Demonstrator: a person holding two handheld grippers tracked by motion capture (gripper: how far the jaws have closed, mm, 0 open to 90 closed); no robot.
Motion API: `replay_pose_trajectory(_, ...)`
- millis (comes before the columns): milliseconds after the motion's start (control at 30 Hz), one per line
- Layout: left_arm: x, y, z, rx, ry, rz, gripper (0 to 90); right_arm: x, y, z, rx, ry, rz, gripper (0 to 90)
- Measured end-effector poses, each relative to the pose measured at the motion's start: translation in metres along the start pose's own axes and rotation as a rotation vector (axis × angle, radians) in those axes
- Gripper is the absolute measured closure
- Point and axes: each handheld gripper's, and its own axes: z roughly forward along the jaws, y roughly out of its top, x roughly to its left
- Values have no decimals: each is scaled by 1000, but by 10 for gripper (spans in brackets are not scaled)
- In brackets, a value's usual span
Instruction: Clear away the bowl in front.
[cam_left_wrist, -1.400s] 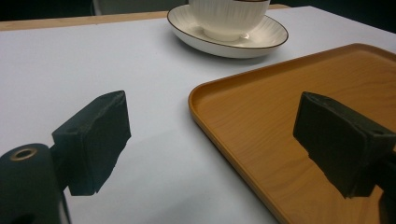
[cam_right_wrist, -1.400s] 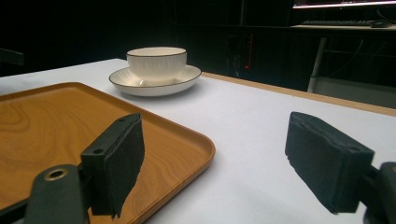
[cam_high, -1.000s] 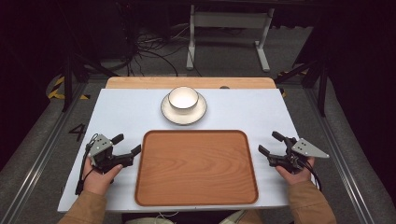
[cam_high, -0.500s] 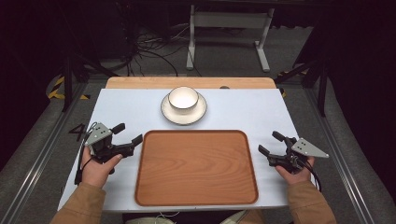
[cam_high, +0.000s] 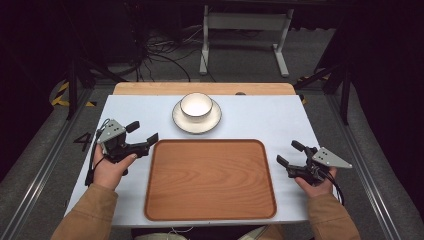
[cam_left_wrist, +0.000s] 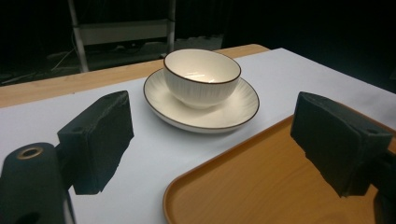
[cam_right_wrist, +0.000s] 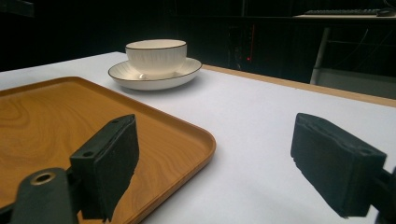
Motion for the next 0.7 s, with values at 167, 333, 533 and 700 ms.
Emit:
replay_pose_trajectory(167, -3, 8, 14, -4, -18, 9, 139, 0, 0, 0, 1, 0, -4, 159)
replay_pose_trajectory(333, -4, 17, 26, 5, -31, 10, 139, 1, 0, 0, 3, 0, -8, 159)
replay_pose_trajectory(533, -1, 26, 43, 20, -55, 4, 140, 1, 0, 1, 11, -2, -10, 155)
replay_pose_trajectory(700, 0, 31, 53, 38, -64, 5, 140, 1, 1, 2, 17, -2, -10, 153)
